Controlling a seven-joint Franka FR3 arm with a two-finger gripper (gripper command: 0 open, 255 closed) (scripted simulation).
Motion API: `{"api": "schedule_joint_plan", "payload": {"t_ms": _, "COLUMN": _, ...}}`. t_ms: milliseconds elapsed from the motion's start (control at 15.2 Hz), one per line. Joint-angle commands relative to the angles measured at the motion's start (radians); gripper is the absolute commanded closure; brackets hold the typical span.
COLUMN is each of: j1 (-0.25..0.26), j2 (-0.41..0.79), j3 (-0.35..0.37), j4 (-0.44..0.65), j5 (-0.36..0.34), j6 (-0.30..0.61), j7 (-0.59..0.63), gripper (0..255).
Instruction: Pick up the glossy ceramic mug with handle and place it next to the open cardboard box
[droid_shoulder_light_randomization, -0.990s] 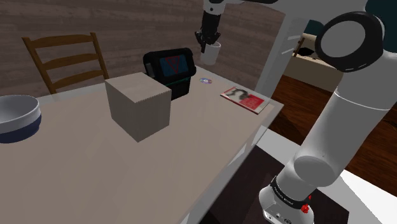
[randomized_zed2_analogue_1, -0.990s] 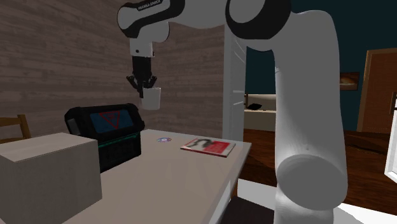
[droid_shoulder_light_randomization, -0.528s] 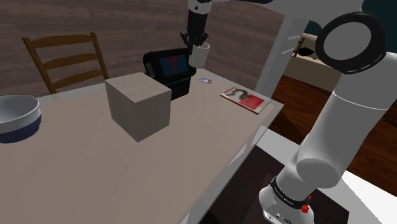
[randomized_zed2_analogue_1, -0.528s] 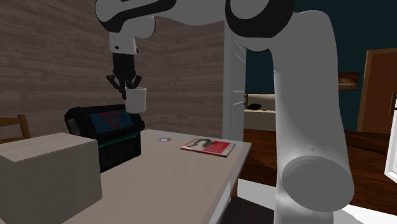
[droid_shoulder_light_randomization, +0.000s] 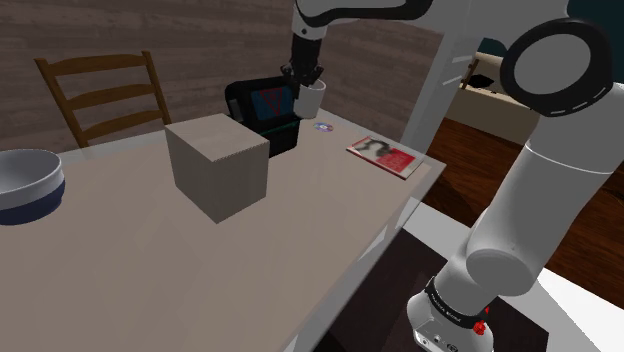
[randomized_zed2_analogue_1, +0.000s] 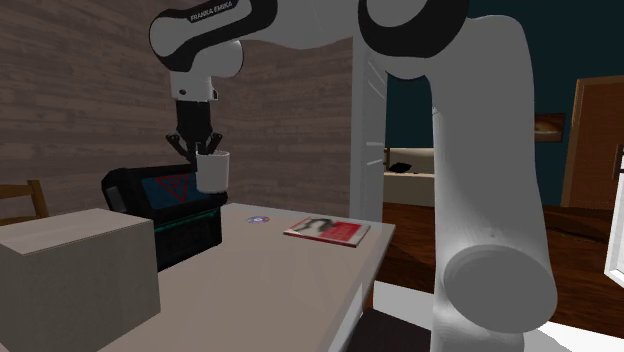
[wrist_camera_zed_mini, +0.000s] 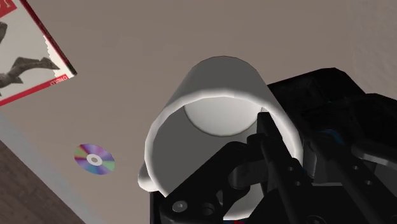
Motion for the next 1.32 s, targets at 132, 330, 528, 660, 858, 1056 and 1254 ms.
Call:
{"api": "schedule_joint_plan", "payload": {"t_ms": 132, "j1": -0.001, "j2": -0.006, "j3": -0.001, "j4": -0.062, "j5": -0.001, "j6": 0.057, "j7": 0.005, "gripper": 255}}
{"api": "schedule_joint_plan", "payload": {"t_ms": 330, "j1": -0.001, "j2": -0.007, "j3": -0.001, "j4": -0.104, "j5": -0.003, "j6": 0.098, "j7": 0.009, "gripper": 255}}
{"api": "schedule_joint_plan", "payload": {"t_ms": 528, "j1": -0.002, "j2": -0.006, "j3": -0.002, "j4": -0.142, "j5": -0.005, "j6": 0.137, "j7": 0.014, "gripper": 255}}
{"api": "schedule_joint_plan", "payload": {"t_ms": 660, "j1": -0.002, "j2": -0.004, "j3": -0.002, "j4": -0.167, "j5": -0.006, "j6": 0.163, "j7": 0.017, "gripper": 255}}
{"api": "schedule_joint_plan", "payload": {"t_ms": 858, "j1": -0.002, "j2": 0.001, "j3": -0.002, "j4": -0.202, "j5": -0.008, "j6": 0.202, "j7": 0.021, "gripper": 255}}
{"api": "schedule_joint_plan", "payload": {"t_ms": 1056, "j1": -0.003, "j2": 0.007, "j3": -0.003, "j4": -0.234, "j5": -0.010, "j6": 0.241, "j7": 0.026, "gripper": 255}}
{"api": "schedule_joint_plan", "payload": {"t_ms": 1254, "j1": -0.003, "j2": 0.015, "j3": -0.003, "j4": -0.264, "j5": -0.013, "j6": 0.279, "j7": 0.031, "gripper": 255}}
